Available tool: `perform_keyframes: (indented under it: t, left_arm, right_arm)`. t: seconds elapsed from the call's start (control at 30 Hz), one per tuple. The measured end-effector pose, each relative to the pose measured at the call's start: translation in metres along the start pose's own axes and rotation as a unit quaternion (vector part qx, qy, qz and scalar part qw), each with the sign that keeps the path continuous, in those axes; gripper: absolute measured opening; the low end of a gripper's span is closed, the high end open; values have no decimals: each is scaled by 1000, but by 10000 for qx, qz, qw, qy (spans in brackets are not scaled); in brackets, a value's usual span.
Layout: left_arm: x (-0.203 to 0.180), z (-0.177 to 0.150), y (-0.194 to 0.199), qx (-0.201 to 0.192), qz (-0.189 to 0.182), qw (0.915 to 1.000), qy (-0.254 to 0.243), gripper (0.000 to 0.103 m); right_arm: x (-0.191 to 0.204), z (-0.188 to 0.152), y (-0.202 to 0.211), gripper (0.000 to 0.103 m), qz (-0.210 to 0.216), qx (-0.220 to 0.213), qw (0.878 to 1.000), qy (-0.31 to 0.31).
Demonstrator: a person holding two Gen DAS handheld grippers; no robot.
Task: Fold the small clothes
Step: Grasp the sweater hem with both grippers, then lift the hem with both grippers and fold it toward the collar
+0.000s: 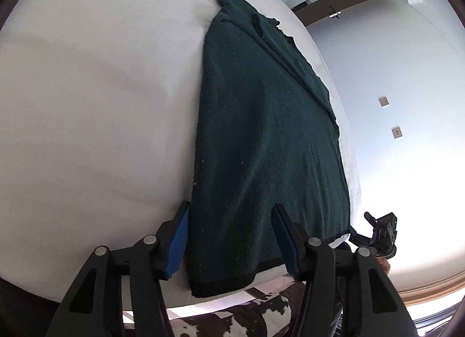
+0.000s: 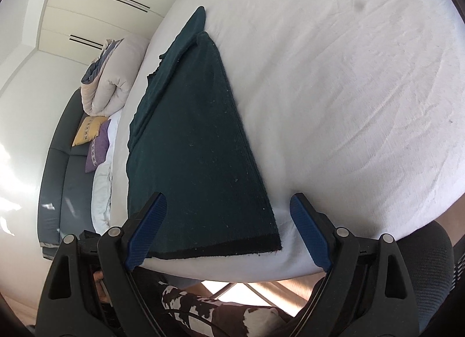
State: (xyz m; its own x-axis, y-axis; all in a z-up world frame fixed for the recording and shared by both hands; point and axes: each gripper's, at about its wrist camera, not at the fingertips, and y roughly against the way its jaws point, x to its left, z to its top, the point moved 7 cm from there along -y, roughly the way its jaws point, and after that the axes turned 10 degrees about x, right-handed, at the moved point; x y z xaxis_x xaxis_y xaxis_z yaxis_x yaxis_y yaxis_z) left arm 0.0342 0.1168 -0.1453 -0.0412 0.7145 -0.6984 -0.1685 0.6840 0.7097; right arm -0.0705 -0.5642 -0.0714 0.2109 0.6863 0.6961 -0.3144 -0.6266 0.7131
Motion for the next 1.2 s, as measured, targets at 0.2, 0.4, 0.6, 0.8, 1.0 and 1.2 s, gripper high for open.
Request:
perform_keyframes:
  t: [0.2, 0.4, 0.6, 0.8, 1.0, 1.2]
  left_arm:
    - [9, -8, 2, 262, -233, 9990, 284, 43]
    - [14, -14, 1, 370, -577, 9964, 503, 43]
    - [25, -9, 2, 222, -1292, 9871, 921, 49]
    - [26, -10, 2, 225, -1032, 9913, 790, 12]
    - [25, -14, 2, 149, -825, 9941, 688, 6]
    - [20, -14, 7, 61, -672, 9963, 540, 6]
  right_arm:
    - [6, 4, -1, 88, 150, 70, 9999, -17]
    - [5, 1, 0, 87, 330, 129, 9993, -82]
    - [5, -1, 1, 86, 469, 159, 9987, -84]
    - [2, -1, 3, 83, 420, 210, 9989, -64]
    - [1, -4, -3, 59, 134, 457, 9989, 48]
    - [-3, -10, -11, 29, -23, 680, 9977, 80]
